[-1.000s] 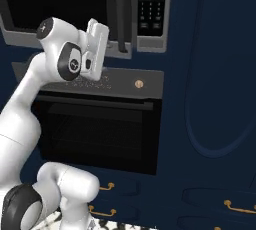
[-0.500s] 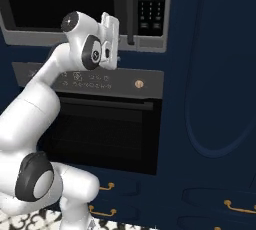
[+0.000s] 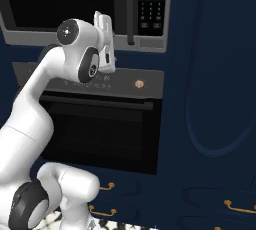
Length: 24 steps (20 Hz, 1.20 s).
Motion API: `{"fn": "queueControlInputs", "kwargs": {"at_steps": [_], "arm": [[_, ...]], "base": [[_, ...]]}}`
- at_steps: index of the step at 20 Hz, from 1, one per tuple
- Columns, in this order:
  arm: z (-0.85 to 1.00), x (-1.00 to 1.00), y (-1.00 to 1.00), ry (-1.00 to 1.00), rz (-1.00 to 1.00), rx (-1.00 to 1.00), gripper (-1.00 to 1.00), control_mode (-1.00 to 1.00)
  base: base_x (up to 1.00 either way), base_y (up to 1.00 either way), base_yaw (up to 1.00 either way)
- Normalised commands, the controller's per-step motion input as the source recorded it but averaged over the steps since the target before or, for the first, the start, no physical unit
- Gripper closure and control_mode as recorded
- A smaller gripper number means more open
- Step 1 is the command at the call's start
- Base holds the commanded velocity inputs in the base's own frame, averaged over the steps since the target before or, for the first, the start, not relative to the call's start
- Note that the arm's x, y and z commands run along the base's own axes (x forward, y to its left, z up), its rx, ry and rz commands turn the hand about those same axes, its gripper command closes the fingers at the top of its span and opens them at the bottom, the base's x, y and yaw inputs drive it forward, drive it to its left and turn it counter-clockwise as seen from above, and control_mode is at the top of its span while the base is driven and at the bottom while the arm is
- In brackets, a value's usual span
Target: Pick the lemon from the sink and place it in the bowl. Then pick the bowl and place it in the microwave. Then close the microwave door and press the start button.
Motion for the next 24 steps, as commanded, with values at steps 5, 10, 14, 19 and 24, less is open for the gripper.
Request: {"fn": "queueControlInputs", "kwargs": {"at_steps": [5, 10, 14, 19, 24], "arm": [[0.32, -0.92, -0.26, -0.22, 0.19, 0.27, -1.0, -1.0], [0.46, -0.66, -0.82, -0.32, 0.2, 0.23, -1.0, -1.0], [0.55, -0.11, -0.68, -0.28, 0.08, 0.11, -1.0, -1.0], [0.21, 0.34, -0.02, -0.08, 0.02, 0.02, 1.0, -1.0], [-0.03, 0.56, 0.0, 0.0, 0.01, 0.02, 1.0, -1.0]], "base": [[0.0, 0.0, 0.0], [0.0, 0.0, 0.0], [0.0, 0.0, 0.0], [0.0, 0.0, 0.0], [0.0, 0.0, 0.0]]}}
